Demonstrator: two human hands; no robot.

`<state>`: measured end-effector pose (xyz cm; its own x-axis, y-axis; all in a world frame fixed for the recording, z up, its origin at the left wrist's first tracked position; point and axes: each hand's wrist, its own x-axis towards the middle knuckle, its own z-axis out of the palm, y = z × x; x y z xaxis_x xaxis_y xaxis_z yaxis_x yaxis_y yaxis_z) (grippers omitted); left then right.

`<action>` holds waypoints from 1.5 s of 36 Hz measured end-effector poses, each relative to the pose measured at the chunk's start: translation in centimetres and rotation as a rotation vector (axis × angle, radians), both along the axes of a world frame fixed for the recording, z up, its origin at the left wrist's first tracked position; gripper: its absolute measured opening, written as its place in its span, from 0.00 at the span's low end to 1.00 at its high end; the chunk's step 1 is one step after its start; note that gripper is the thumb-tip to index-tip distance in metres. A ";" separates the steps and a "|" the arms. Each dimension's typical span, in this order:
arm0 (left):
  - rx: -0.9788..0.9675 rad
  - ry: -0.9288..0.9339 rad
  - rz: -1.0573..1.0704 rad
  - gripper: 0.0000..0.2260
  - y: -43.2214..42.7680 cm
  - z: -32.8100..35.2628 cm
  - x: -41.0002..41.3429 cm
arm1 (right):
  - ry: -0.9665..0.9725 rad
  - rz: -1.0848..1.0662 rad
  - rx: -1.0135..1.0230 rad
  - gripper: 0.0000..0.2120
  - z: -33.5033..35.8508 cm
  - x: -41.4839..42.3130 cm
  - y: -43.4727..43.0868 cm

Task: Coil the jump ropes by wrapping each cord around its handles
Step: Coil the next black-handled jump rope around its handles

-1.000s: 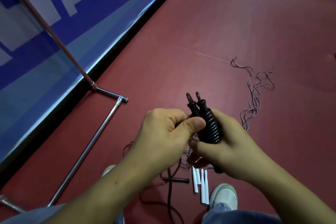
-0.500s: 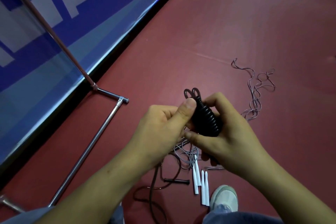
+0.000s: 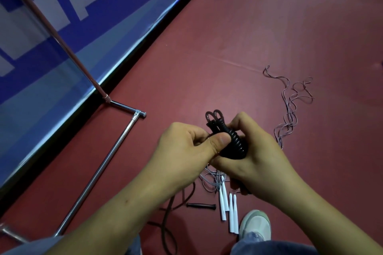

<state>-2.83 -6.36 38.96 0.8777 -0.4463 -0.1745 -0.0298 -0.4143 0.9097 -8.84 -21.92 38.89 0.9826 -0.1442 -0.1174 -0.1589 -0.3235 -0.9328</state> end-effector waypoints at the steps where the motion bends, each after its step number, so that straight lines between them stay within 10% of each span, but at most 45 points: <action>1: 0.012 -0.010 -0.011 0.19 0.0 0.0 0.0 | -0.016 0.002 -0.026 0.19 -0.1 0.1 -0.1; 12: -0.038 0.315 -0.169 0.13 0.7 0.2 0.4 | -0.073 0.066 -0.298 0.21 -1.1 0.6 -0.9; 18: 0.217 0.165 -0.377 0.16 2.0 0.4 1.5 | -0.062 0.097 -0.379 0.21 -1.5 0.3 -1.4; 37: 0.085 0.082 -0.044 0.13 -0.5 -1.0 1.1 | -0.128 -0.018 -0.737 0.25 -1.0 0.6 -0.6; 54: -0.029 -0.245 0.147 0.27 -1.1 -1.4 -0.3 | -0.032 -0.001 -0.365 0.18 -0.3 -0.8 1.2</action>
